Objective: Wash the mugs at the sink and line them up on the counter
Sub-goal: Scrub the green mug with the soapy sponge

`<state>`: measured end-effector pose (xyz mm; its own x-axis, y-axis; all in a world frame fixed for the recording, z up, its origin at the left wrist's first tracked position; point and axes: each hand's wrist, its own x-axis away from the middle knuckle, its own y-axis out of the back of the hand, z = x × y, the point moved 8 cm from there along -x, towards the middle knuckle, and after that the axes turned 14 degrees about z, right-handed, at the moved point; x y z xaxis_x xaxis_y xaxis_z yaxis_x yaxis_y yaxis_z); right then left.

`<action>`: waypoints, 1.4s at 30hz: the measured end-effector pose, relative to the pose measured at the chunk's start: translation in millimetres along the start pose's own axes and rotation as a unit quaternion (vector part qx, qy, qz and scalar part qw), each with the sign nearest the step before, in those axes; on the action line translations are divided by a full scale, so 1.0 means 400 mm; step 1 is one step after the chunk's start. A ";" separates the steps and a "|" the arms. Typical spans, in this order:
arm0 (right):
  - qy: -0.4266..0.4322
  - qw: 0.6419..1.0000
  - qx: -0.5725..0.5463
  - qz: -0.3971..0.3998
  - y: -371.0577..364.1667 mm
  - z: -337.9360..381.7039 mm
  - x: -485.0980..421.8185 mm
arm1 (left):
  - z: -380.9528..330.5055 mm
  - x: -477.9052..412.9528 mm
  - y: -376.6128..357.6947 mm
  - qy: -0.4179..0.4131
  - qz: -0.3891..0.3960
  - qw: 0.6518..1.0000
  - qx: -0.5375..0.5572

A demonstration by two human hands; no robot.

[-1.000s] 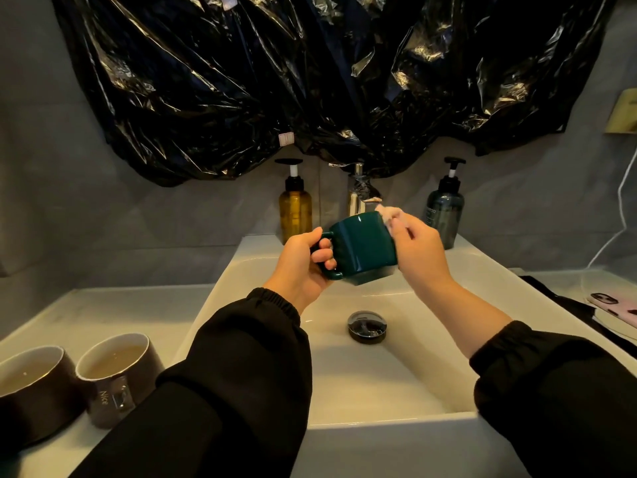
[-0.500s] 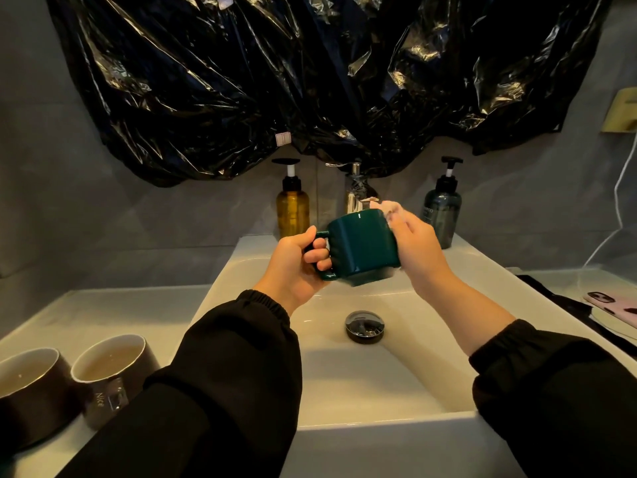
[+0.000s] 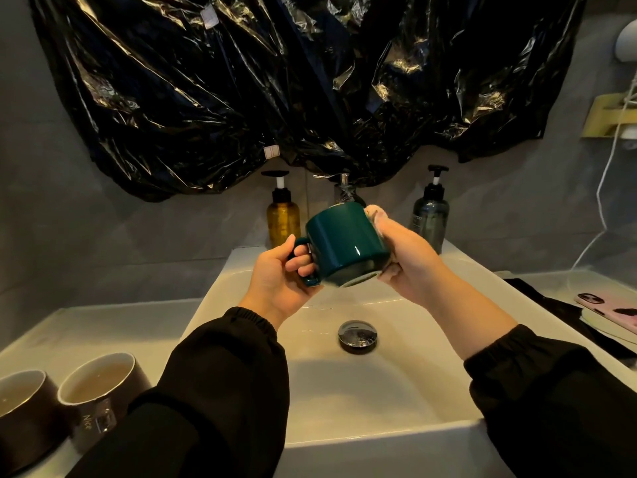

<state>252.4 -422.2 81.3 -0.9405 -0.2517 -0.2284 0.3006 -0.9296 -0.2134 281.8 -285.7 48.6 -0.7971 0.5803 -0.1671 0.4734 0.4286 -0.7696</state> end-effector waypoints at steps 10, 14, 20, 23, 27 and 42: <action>0.093 0.937 0.310 -0.129 0.013 0.070 0.032 | -0.001 -0.012 0.013 -0.032 -0.048 0.998 -0.034; 0.234 0.789 0.567 -0.021 -0.096 0.055 0.043 | -0.007 -0.007 0.033 -0.033 -0.068 0.997 -0.001; 0.165 0.901 0.395 -0.067 -0.019 0.058 0.031 | -0.013 0.003 0.017 -0.015 -0.040 0.995 -0.089; -0.052 0.973 0.188 -0.126 0.064 -0.014 0.027 | -0.012 0.004 -0.009 0.010 -0.009 0.970 -0.243; -0.136 0.981 -0.011 -0.135 0.110 -0.077 0.027 | -0.010 0.007 -0.064 0.025 0.015 0.822 -0.568; 0.062 0.839 0.508 -0.187 0.024 0.109 0.068 | -0.005 0.021 -0.071 0.010 0.002 0.643 -0.766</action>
<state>222.9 -449.8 114.3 -0.8963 0.0802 -0.4362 -0.3612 -0.7028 0.6128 262.3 -291.7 70.5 -0.7972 0.5856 -0.1467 0.3021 0.5973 0.7430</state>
